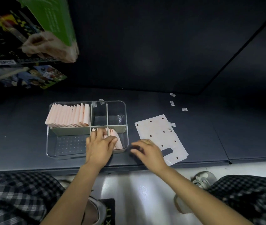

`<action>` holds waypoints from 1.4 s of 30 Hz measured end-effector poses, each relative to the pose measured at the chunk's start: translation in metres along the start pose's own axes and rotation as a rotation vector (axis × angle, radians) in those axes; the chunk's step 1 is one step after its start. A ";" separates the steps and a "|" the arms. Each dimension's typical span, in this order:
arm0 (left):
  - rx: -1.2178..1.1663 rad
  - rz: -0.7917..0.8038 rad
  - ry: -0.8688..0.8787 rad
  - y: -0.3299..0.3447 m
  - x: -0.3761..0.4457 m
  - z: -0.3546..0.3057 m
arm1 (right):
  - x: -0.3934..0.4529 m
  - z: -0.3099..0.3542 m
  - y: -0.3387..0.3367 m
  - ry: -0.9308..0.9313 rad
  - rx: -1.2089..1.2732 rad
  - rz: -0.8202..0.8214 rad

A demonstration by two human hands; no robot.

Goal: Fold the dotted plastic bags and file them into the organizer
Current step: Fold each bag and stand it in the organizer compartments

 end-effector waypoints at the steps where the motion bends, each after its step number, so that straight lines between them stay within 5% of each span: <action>1: -0.010 -0.003 -0.004 0.000 0.000 -0.001 | -0.010 -0.022 -0.005 0.019 -0.048 0.037; 6: -0.033 -0.032 -0.024 0.000 -0.002 -0.004 | -0.068 -0.115 -0.010 0.144 -0.311 0.325; 14: -0.127 -0.101 -0.059 -0.004 -0.012 -0.018 | -0.077 -0.100 -0.026 -0.056 -0.378 -0.006; 23: -0.315 -0.199 0.313 -0.009 -0.035 -0.094 | -0.049 -0.075 -0.036 0.001 -0.145 0.265; 30: -0.446 -0.083 0.265 0.019 -0.052 -0.116 | 0.022 -0.081 -0.067 0.089 -0.100 0.328; 38: -0.065 0.176 0.334 0.073 -0.061 -0.111 | 0.083 -0.091 -0.020 0.099 -0.348 0.432; 42: 0.070 0.165 0.378 0.085 -0.060 -0.105 | 0.092 -0.099 -0.003 0.122 -0.448 0.426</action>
Point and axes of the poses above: each hand's wrist, its own x-axis towards the middle knuckle, its own y-axis out of the palm, z = x × y, the point moved 6 cm from there along x, towards the middle knuckle, and after that the axes turned 3 degrees about -x, right-handed, at the moved point
